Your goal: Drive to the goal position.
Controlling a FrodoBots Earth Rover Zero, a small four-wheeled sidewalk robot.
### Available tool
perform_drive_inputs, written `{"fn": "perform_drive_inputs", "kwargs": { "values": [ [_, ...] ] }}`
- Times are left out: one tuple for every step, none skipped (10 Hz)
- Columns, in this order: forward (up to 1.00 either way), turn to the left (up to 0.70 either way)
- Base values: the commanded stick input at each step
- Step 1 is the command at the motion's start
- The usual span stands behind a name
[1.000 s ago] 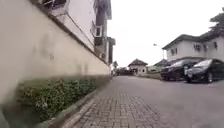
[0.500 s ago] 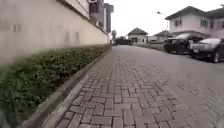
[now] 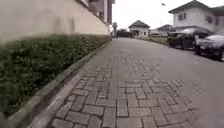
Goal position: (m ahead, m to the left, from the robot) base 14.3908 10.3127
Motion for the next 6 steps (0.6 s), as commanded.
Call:
{"fn": "perform_drive_inputs", "kwargs": {
  "values": [
    [0.7, 0.0],
    [0.7, 0.0],
    [0.7, 0.0],
    [0.7, 0.0],
    [0.7, -0.22],
    [0.7, -0.33]
  ]
}}
